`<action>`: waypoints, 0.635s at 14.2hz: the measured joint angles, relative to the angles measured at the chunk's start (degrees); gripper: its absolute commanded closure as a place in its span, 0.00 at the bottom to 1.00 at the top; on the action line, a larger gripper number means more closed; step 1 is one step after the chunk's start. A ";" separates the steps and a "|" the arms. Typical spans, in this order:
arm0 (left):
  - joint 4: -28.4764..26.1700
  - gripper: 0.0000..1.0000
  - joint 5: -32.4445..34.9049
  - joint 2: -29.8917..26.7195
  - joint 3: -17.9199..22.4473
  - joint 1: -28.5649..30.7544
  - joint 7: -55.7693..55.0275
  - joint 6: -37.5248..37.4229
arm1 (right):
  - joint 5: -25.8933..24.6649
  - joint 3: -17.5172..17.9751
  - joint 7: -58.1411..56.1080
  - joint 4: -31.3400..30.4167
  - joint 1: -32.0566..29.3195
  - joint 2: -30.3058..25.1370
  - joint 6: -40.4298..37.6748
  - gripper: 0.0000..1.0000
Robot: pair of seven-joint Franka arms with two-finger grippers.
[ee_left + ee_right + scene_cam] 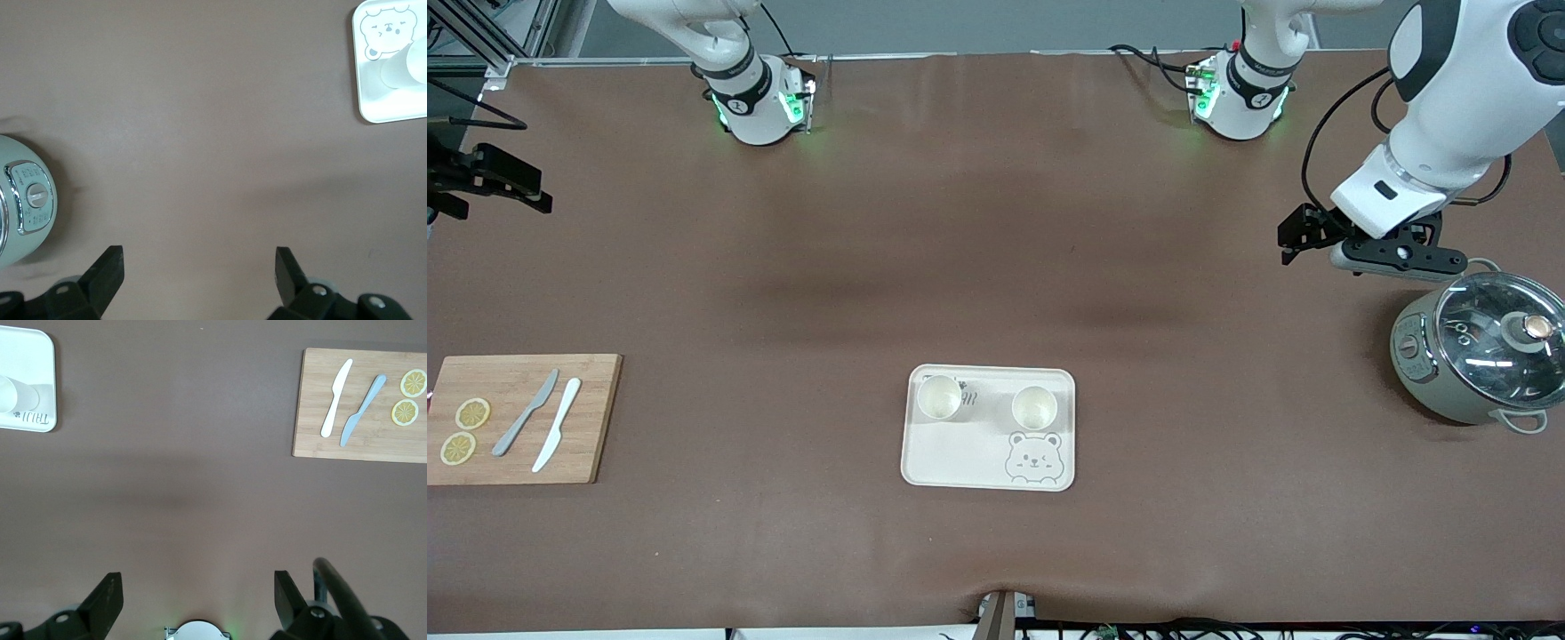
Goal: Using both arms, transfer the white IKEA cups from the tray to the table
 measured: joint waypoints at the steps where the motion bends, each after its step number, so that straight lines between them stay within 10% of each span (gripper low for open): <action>1: 0.01 0.00 0.00 0.01 -0.01 0.00 0.00 0.03 | 0.00 -0.01 0.02 0.00 0.00 0.00 0.00 0.00; 9: 2.44 0.00 0.00 2.23 -1.03 -0.74 -1.62 0.44 | 0.00 0.05 0.03 -0.01 0.11 0.36 -0.03 0.00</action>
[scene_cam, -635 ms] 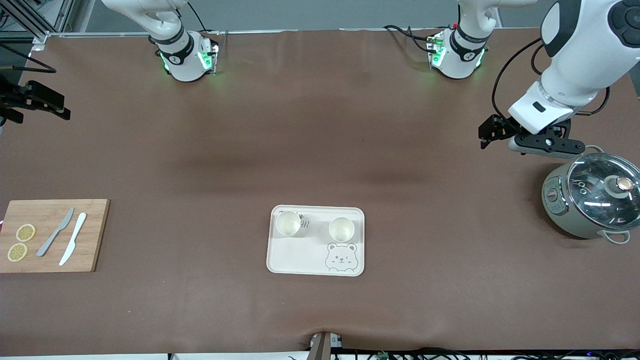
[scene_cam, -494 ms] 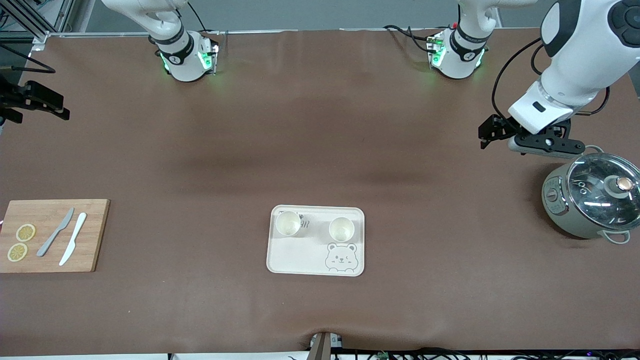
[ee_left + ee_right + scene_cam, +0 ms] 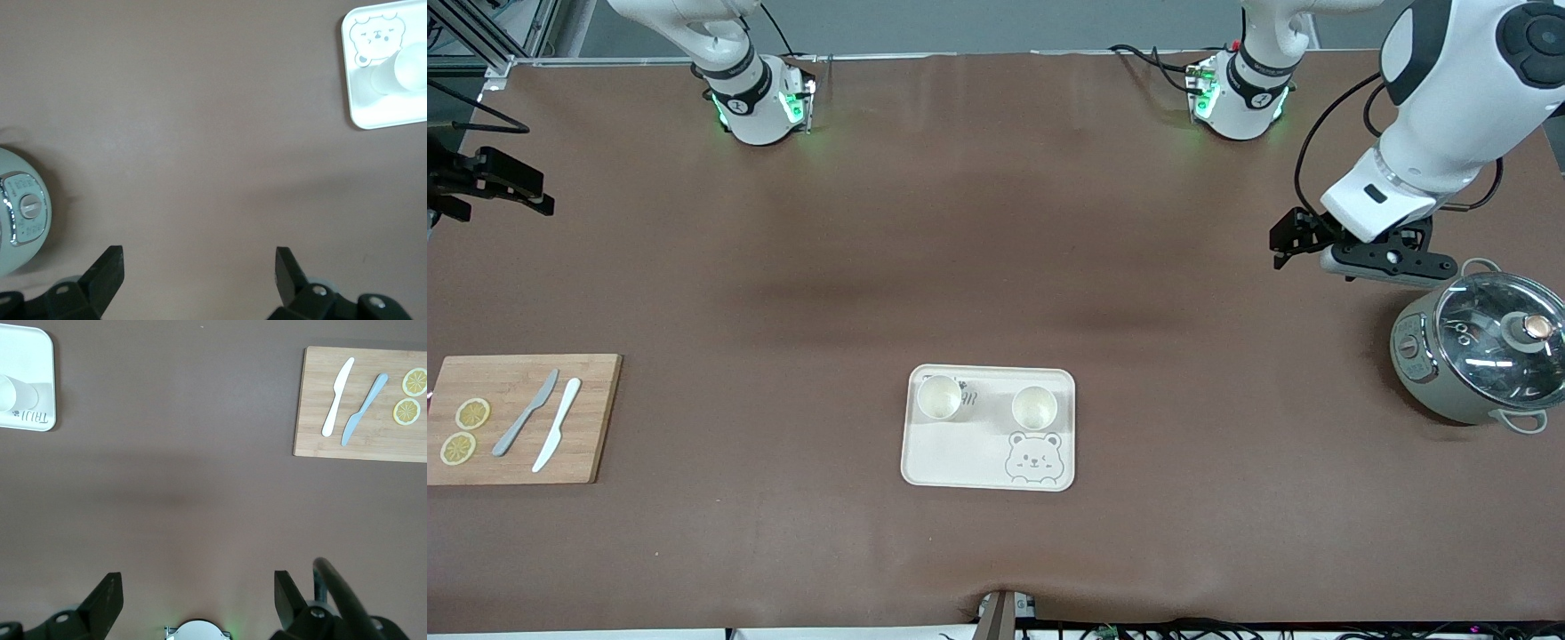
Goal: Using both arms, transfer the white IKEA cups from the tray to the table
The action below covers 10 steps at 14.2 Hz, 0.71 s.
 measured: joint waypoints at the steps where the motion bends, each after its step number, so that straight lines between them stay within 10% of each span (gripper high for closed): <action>1: 1.01 0.00 0.00 0.95 -0.81 -0.04 -1.71 0.03 | 0.00 0.00 0.00 0.00 0.00 0.01 -0.02 0.00; 10: 23.80 0.00 3.76 23.33 -5.17 -8.16 -13.95 -2.15 | 0.05 0.11 0.03 -0.04 0.13 0.36 -0.18 0.00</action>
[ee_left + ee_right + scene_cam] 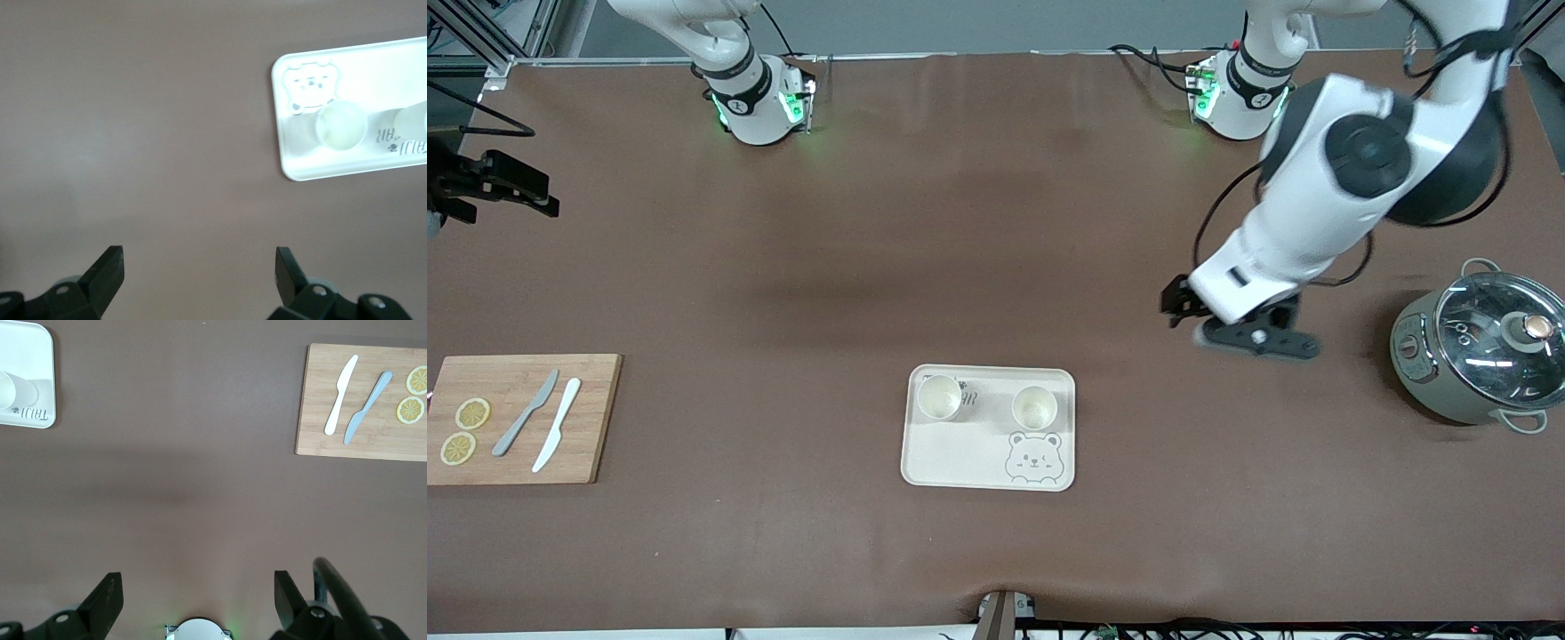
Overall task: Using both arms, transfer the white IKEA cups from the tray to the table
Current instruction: 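Move the left gripper over the white paper cup on the tray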
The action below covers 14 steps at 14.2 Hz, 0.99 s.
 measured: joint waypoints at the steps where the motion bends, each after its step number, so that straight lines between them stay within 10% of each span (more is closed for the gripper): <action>1: 3.23 0.00 0.26 3.29 0.06 -1.44 -1.49 -0.66 | 0.00 -0.02 0.00 0.00 -0.02 0.00 0.00 0.00; 9: 22.07 0.00 0.37 22.33 8.15 -13.61 -7.12 -1.47 | 0.20 0.00 0.03 -0.01 0.00 0.15 -0.13 0.00; 14: 24.27 0.00 0.37 27.43 8.29 -14.76 -9.13 3.29 | 0.44 0.01 0.03 0.00 0.00 0.21 -0.08 0.00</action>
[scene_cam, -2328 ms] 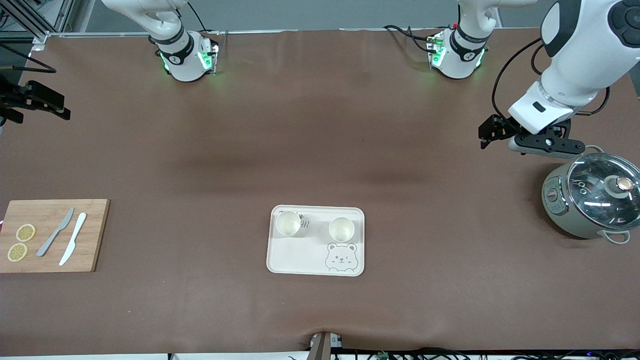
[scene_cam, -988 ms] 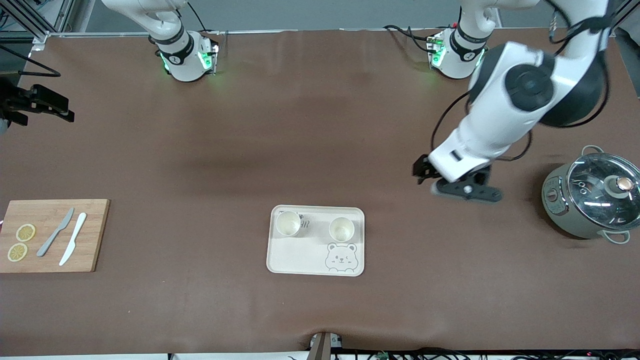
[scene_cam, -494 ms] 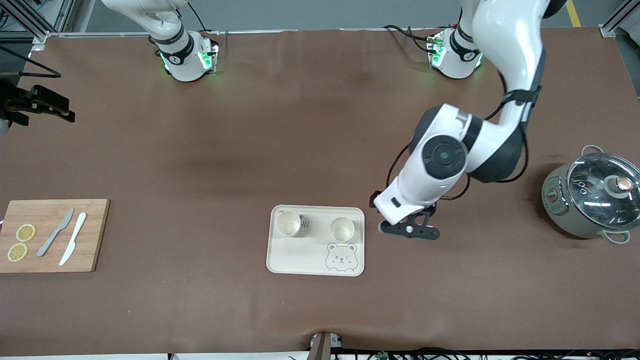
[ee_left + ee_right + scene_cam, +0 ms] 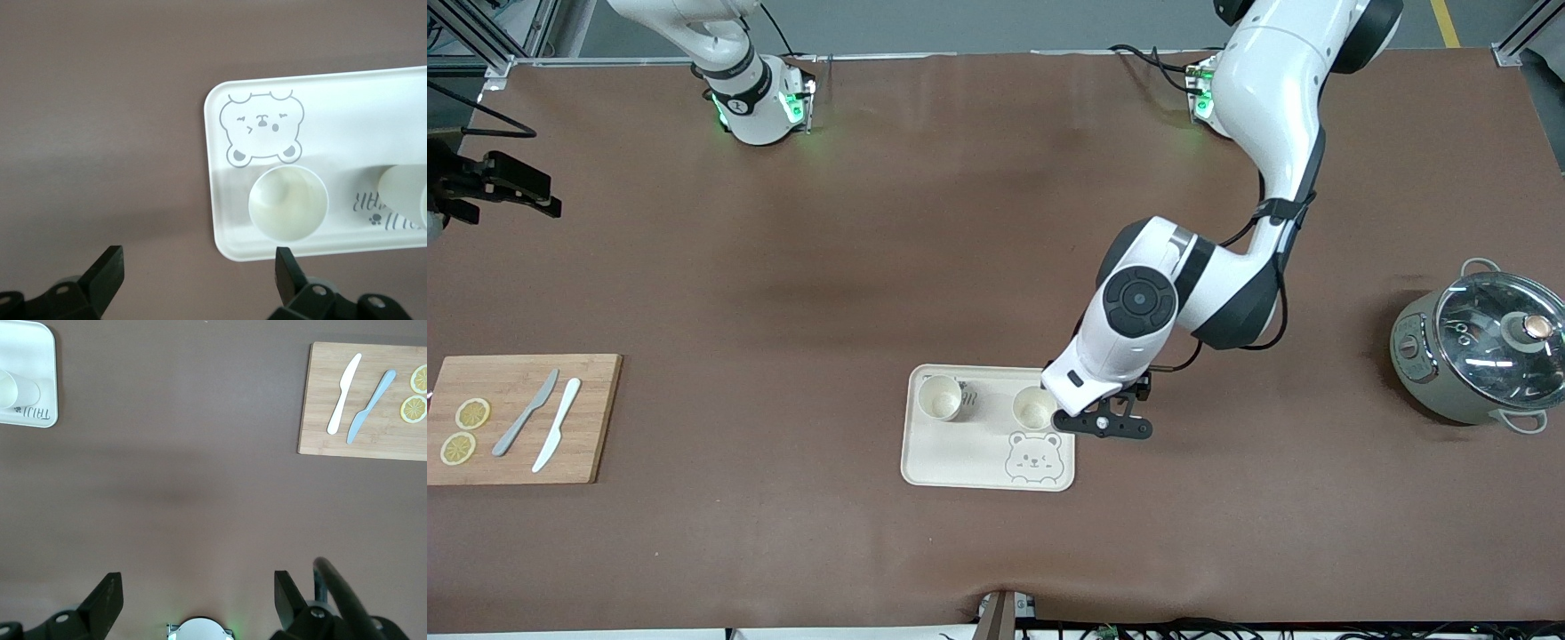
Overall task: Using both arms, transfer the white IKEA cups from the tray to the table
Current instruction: 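Move the left gripper over the white paper cup on the tray, then lower the left gripper and close it on the cup rim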
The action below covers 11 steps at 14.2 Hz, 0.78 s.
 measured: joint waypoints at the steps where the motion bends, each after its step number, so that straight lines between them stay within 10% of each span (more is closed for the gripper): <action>1: 0.02 0.00 0.00 1.06 0.00 -0.08 -0.20 1.42 | 0.10 0.00 0.00 0.00 0.00 0.16 0.00 0.00; 11: 0.17 0.00 0.00 7.11 0.10 -1.30 -2.66 10.70 | 0.32 -0.03 0.01 0.00 -0.03 1.01 0.01 0.00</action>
